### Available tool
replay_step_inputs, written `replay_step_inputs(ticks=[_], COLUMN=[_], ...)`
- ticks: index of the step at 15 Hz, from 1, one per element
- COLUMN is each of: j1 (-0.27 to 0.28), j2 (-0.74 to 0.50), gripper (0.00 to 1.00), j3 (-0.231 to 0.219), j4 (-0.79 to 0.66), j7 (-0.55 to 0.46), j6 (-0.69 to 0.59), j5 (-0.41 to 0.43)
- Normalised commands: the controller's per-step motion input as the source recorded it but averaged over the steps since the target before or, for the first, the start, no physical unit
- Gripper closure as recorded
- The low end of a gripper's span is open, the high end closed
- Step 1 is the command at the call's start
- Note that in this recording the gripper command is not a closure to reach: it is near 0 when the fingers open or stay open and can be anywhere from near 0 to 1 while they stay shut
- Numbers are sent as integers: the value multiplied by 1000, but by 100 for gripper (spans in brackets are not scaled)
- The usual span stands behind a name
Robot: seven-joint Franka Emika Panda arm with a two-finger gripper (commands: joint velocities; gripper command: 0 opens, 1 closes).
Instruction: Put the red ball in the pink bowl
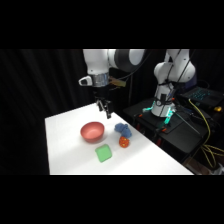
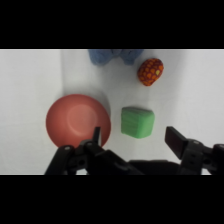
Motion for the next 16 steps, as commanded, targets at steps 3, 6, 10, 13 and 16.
replay_step_inputs(ticks=[3,6,10,13,16], j1=[47,68,98,109,73], j2=[-381,-305,-120,65,188], gripper=[0,0,0,0,0], j3=[44,46,66,85,66], j4=[-538,-547,-423,-246,-126], j7=[123,128,48,11,2], j6=[357,475,521,482,467], j5=[114,144,223,198,138])
